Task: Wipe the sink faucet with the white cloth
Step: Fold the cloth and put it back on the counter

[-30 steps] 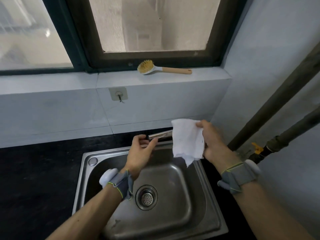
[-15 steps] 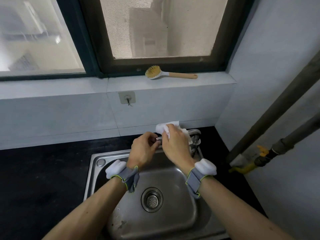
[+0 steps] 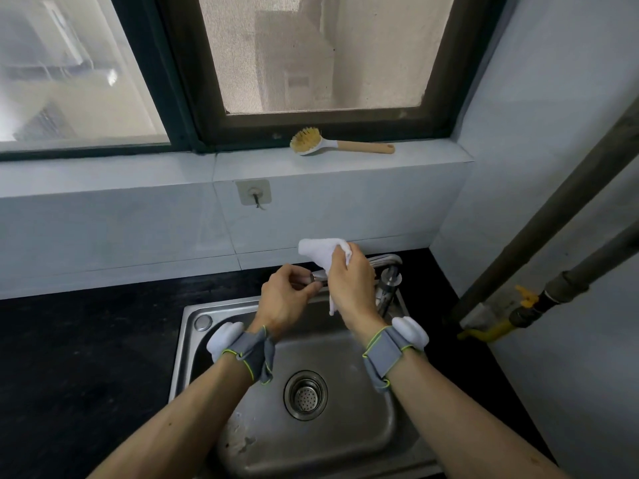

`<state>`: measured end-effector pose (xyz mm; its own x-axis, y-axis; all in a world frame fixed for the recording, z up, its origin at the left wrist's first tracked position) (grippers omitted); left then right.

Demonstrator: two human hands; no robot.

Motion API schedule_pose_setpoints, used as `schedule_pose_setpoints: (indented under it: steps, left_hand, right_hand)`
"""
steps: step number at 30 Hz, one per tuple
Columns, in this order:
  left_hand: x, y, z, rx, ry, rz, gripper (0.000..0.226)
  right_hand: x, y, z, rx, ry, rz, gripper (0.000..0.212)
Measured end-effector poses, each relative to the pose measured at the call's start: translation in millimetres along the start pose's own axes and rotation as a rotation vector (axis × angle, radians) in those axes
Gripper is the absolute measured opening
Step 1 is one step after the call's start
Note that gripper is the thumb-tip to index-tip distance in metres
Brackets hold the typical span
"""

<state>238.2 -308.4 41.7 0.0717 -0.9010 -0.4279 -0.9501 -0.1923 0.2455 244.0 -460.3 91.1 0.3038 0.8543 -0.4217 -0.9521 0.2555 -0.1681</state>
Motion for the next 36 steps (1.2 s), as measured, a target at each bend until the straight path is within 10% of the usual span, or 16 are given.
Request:
schedule_pose_setpoints:
  steps: [8,16,27,36]
  left_hand:
    - [-1.3,5.6,9.1,-0.064,0.066,0.026,0.024]
    - [0.5,16.4,11.7,-0.24,0.457,0.187,0.033]
    - [-8.7,23.6,-3.1,-0.128,0.702,0.306,0.043]
    - [-48.5,31.3,-2.0,-0.078,0.551,0.282,0.037]
  right_hand:
    - [19.1,4.7,-29.5,0.57,-0.921,-0.048,0.019]
    - [29.8,22.9,-27.4,0.74,-1.244,0.284,0.033]
    - [33.1,39.0,-7.6,0.718,-1.272,0.434,0.041]
    - [24.7,35.8,-16.9,0.493,-0.763,0.543,0.039]
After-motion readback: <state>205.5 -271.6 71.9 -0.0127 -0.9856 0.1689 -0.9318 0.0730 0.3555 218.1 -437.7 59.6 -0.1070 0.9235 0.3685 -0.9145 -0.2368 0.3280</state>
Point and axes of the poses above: each hand's wrist, its own y-axis away from the middle knuckle, its own x-axis out of the palm, z = x × y, the point moved 9 cm from there along -y, towards the middle knuckle, and after that the axes turned 6 degrees about -x, right-handed, at the moved point
